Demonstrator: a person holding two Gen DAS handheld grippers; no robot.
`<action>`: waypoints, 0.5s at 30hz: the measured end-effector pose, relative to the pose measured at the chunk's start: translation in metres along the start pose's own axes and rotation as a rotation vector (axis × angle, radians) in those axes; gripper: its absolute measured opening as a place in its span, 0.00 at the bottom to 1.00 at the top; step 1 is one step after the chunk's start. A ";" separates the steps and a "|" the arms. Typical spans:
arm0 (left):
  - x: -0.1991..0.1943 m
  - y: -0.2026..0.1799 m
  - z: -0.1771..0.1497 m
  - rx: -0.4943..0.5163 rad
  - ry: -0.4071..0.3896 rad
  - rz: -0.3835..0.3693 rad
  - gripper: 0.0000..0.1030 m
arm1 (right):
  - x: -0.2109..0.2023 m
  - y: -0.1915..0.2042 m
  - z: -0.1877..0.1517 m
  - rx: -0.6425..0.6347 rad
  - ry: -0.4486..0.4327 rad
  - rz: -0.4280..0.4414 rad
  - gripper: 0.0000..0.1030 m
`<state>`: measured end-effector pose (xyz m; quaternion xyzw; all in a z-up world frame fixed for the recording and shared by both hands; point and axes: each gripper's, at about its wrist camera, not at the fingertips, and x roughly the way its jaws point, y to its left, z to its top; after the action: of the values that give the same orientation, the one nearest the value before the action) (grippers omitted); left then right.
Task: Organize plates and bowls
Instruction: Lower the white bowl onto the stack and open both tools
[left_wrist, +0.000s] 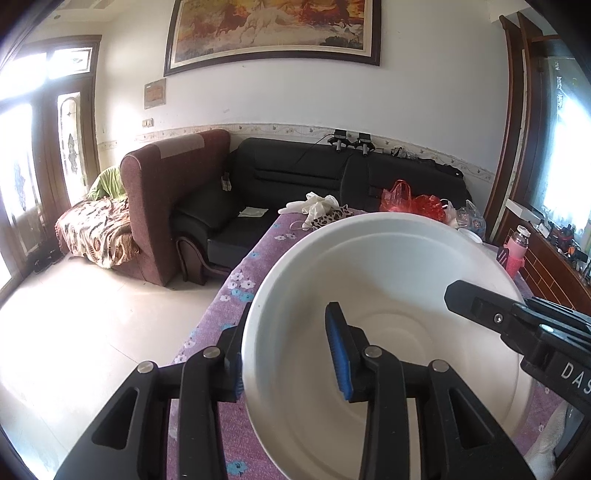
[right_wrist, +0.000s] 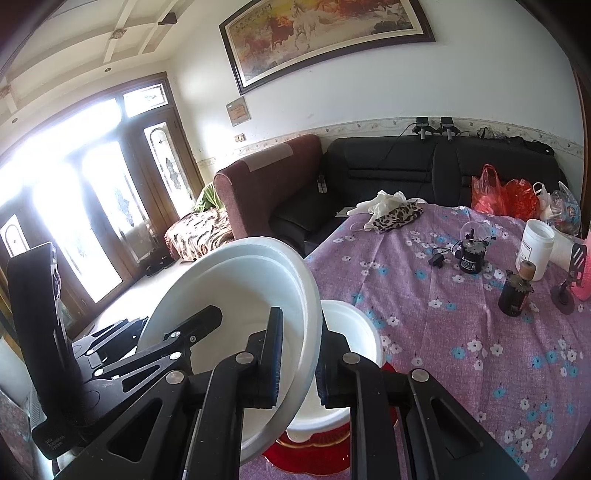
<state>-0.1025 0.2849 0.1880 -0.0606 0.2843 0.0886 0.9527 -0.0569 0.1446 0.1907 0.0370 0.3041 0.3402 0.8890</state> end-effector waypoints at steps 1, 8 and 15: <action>0.002 0.001 0.003 0.000 0.001 -0.002 0.33 | 0.001 0.000 0.002 -0.001 -0.001 -0.002 0.17; 0.013 0.000 0.023 0.029 -0.019 0.030 0.33 | 0.010 0.001 0.016 -0.004 -0.008 -0.010 0.17; 0.041 -0.004 0.022 0.056 0.032 0.047 0.33 | 0.033 -0.014 0.020 0.057 0.032 -0.008 0.17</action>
<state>-0.0562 0.2907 0.1841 -0.0286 0.3031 0.1021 0.9470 -0.0181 0.1570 0.1864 0.0558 0.3281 0.3285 0.8839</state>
